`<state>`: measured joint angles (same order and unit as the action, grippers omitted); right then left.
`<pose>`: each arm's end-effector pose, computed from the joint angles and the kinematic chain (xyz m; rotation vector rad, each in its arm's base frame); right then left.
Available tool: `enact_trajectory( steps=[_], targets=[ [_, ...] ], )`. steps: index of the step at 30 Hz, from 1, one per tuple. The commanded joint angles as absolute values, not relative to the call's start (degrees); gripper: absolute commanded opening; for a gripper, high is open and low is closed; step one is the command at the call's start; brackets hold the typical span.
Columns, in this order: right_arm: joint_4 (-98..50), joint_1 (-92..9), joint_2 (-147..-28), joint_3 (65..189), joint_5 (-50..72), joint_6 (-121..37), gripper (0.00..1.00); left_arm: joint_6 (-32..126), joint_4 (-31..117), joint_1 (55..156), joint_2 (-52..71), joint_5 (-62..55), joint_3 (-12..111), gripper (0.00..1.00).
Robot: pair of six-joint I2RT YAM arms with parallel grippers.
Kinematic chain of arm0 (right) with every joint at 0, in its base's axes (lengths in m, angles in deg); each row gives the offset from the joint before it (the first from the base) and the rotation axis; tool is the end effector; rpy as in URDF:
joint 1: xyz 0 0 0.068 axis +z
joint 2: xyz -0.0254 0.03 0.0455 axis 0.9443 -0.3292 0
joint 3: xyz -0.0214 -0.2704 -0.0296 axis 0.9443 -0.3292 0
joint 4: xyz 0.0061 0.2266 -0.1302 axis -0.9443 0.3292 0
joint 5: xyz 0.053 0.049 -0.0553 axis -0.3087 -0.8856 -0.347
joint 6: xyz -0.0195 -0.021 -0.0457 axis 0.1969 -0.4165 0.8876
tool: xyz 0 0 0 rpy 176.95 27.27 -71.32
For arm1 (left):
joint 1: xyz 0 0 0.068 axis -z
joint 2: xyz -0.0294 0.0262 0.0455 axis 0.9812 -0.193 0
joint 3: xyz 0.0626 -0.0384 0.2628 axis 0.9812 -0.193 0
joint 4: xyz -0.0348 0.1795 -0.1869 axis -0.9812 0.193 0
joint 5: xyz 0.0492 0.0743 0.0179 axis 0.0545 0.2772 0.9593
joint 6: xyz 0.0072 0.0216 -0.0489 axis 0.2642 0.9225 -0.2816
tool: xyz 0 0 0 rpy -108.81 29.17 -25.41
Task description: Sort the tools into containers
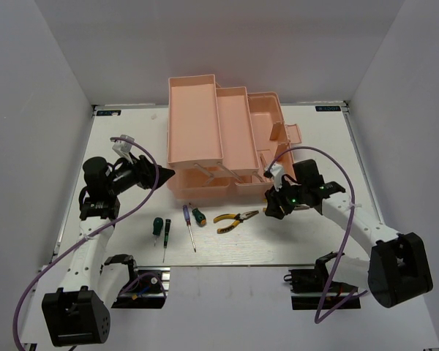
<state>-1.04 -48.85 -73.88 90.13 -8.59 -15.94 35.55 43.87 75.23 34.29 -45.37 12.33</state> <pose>0.2044 0.1000 0.2091 -1.0453 2.2050 0.6126 0.1985 -0.0148 0.2880 0.2253 1.8231 -1.0165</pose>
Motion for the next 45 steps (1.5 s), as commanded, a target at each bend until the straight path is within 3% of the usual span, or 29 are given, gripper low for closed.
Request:
enact_trajectory(
  steps=[1,5,16,28,31,40,45],
  targets=[
    [-0.2,-48.2,-74.2,91.2,-10.5,-4.0,0.56,35.6,43.5,74.9,35.4,-46.5,12.0,0.85],
    [-2.3,-47.4,-76.0,90.4,-7.0,4.0,0.61,35.6,43.5,74.9,35.4,-46.5,12.0,0.85],
    [-8.4,-45.7,-81.0,88.0,-0.6,9.8,0.61,35.6,43.0,74.9,34.9,-46.5,11.4,0.85],
    [-6.8,-45.0,-84.9,87.1,1.0,14.5,0.5,35.6,43.0,74.9,34.9,-46.5,11.4,0.85],
    [-6.7,-45.0,-86.1,86.3,2.0,16.0,0.42,35.6,43.0,74.9,34.9,-46.5,11.4,0.85],
    [-5.1,-45.0,-83.1,82.9,3.5,19.3,0.02,35.6,43.0,74.9,34.9,-46.5,11.4,0.85],
    [2.3,-45.2,-78.1,83.7,-0.5,20.5,0.0,35.6,43.0,74.9,34.9,-46.5,11.4,0.85]
  ],
)
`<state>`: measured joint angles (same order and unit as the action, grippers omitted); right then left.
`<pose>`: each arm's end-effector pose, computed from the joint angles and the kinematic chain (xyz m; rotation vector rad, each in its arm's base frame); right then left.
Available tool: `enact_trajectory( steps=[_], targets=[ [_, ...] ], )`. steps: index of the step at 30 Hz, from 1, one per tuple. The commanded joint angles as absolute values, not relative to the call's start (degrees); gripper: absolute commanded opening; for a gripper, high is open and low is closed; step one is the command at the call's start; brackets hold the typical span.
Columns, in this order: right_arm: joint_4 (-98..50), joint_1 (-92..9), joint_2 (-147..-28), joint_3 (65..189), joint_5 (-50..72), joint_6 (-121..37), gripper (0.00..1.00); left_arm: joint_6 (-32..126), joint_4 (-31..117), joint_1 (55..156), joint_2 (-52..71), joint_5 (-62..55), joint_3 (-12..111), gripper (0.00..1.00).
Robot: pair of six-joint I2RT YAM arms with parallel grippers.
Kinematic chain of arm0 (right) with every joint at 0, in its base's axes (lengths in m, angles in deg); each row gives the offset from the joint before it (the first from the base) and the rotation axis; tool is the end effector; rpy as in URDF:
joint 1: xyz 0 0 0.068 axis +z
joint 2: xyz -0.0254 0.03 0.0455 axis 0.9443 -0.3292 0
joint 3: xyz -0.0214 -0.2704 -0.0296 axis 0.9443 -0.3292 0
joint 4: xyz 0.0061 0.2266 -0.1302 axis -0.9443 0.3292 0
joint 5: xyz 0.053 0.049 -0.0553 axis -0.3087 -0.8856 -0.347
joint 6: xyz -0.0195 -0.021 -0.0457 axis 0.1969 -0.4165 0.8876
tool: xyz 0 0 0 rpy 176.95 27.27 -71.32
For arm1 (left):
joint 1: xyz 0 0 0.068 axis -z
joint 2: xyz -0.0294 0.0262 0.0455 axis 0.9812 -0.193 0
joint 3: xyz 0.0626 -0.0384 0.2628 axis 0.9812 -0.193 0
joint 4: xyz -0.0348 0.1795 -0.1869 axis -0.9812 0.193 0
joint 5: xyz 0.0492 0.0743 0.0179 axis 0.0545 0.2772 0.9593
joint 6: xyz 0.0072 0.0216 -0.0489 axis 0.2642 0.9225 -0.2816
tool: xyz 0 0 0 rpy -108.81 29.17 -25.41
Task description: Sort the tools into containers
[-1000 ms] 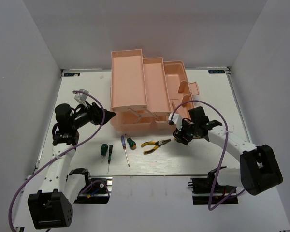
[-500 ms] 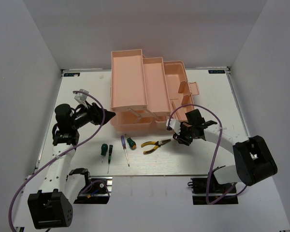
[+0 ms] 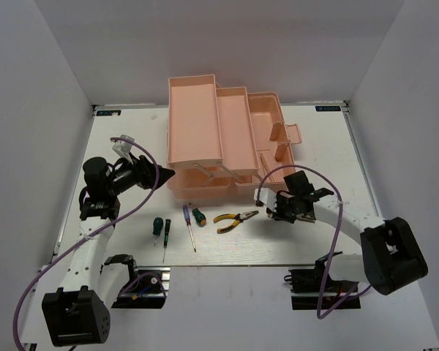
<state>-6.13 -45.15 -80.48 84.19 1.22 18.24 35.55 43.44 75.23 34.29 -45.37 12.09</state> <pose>0.1988 0.1073 0.1581 -1.7073 1.8999 0.2187 0.1985 -0.0148 0.2873 0.2270 1.8202 -1.0154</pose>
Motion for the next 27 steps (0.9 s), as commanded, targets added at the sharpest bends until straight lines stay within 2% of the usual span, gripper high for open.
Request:
enact_trajectory(
  steps=[1,10,17,22,27],
  targets=[
    [3.9,-45.2,-75.6,84.7,-1.5,20.8,0.0,35.6,42.5,74.9,34.9,-46.5,11.4,0.85],
    [26.5,-45.4,-70.7,95.1,-14.6,28.4,0.0,32.4,35.5,75.4,35.4,-51.9,10.3,0.8],
    [35.1,-45.2,-69.2,103.7,-18.0,33.4,0.0,31.4,34.1,76.6,35.9,-53.2,10.3,0.69],
    [35.1,-45.4,-68.7,112.1,-15.9,29.6,0.0,31.4,34.1,77.1,35.4,-53.2,10.3,0.54],
    [28.5,-45.4,-70.0,117.7,-10.0,21.5,0.0,31.9,34.1,78.2,34.9,-53.2,10.3,0.39]
  ],
)
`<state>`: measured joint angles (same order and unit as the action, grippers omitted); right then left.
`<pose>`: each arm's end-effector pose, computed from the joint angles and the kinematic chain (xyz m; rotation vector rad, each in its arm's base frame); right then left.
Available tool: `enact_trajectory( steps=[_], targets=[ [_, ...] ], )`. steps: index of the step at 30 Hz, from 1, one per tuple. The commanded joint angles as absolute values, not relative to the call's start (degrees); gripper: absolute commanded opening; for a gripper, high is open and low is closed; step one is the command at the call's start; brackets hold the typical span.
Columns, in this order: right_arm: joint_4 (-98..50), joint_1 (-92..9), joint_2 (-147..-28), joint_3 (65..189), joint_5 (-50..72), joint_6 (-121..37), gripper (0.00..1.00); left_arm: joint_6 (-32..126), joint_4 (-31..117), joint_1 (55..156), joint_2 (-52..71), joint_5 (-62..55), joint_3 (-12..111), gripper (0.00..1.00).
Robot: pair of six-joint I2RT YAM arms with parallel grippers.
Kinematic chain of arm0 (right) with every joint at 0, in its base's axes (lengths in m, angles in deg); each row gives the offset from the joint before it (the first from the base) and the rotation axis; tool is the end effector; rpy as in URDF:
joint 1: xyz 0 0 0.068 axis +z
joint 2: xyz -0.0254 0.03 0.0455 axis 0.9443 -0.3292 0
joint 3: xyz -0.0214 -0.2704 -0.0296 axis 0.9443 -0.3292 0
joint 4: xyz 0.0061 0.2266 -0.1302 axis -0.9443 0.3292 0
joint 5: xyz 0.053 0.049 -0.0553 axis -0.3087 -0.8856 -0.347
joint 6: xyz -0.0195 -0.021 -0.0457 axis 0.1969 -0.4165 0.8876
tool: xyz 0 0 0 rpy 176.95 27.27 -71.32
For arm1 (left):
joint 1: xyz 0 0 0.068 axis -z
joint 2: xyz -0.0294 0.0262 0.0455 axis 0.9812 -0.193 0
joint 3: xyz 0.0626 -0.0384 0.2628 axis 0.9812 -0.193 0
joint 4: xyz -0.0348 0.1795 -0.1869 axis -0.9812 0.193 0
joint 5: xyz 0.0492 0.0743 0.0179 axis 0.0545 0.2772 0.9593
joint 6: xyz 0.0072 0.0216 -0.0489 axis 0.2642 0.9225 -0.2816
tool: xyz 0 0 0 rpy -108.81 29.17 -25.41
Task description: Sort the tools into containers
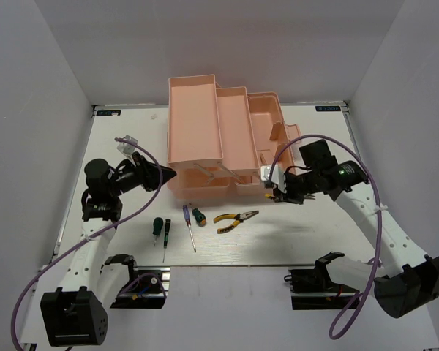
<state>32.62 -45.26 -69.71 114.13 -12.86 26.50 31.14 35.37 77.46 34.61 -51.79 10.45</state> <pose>0.1743 0.1040 0.3192 -1.8075 1.6105 0.4354 0.1953 -0.0249 0.2921 0.3476 1.7356 -1.1503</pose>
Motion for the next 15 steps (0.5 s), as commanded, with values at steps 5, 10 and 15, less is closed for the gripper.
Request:
enact_trajectory(
  steps=[5,10,15],
  targets=[
    [13.2,-45.3,-71.9,117.5,3.3,9.8,0.0,31.9,34.1,79.5,35.4,-54.3,10.8,0.36],
    [0.7,-45.4,-77.6,116.8,14.1,-0.1,0.0,31.9,32.7,80.7,36.4,-55.4,10.8,0.36],
    [-8.7,-45.6,-85.4,120.6,22.2,-12.0,0.0,32.4,32.7,81.9,36.4,-55.4,10.8,0.36]
  ],
)
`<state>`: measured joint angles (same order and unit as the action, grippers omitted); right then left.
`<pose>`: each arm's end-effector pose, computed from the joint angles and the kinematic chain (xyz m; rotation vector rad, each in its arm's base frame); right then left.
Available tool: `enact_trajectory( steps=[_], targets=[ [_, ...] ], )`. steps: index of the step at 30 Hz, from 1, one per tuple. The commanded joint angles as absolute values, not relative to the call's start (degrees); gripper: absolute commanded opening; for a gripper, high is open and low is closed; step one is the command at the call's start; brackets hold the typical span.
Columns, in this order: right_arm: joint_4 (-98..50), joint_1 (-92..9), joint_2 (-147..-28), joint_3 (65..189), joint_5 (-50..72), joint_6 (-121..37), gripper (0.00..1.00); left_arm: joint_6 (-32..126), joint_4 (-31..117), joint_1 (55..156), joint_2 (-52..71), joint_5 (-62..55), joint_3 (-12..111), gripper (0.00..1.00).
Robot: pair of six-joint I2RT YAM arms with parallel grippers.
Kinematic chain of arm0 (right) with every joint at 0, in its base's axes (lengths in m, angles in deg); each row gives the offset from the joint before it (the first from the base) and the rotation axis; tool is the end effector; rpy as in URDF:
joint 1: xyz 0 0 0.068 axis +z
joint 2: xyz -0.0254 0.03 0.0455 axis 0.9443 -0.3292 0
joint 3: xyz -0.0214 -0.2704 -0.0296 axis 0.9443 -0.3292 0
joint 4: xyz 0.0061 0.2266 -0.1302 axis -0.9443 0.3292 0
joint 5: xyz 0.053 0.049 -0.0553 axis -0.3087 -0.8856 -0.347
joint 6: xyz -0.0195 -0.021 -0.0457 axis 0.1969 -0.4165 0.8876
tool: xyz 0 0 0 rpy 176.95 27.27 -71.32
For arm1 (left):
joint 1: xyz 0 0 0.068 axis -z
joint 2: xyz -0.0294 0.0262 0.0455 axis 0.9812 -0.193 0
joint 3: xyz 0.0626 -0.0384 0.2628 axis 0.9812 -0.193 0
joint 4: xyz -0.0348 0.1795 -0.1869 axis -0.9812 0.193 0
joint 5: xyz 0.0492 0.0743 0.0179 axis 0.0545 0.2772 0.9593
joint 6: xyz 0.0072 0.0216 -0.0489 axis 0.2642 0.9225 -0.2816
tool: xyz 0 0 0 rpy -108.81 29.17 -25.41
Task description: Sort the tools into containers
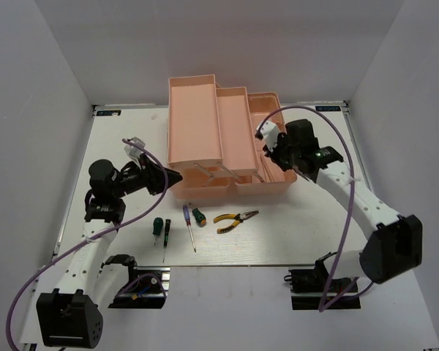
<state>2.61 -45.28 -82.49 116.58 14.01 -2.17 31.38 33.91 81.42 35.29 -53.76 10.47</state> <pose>0.2643 0.1294 0.3153 -1.1330 1.9267 0.0226 0.1902 -0.0389 0.2968 0.4617 1.6971 -1.2101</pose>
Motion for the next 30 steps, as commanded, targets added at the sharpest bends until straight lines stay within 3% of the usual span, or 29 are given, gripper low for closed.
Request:
enact_trajectory(
  steps=[1,9,17,25,30],
  targets=[
    [-9.2,-45.5,-86.4,122.2,22.7,-13.3,0.0,32.4,32.7,82.5,36.4,-55.4,10.8,0.36],
    [-5.8,-45.7,-98.9,133.4,21.5,-22.4,0.0,35.2,34.4,86.0,35.4,-56.0,11.3,0.43],
    [1.3,-46.6,-105.1,136.9,15.6,-23.7,0.0,37.8,37.6,91.6,33.8,-55.5,12.6,0.5],
    [5.3,-47.8,-108.8,139.8,12.7,-24.7,0.33,46.0,48.3,99.2,25.0,-50.5,18.3,0.49],
    [6.0,-48.7,-108.7,140.3,11.8,-24.9,0.36,50.5,56.2,104.4,18.5,-44.6,22.1,0.48]
  ],
)
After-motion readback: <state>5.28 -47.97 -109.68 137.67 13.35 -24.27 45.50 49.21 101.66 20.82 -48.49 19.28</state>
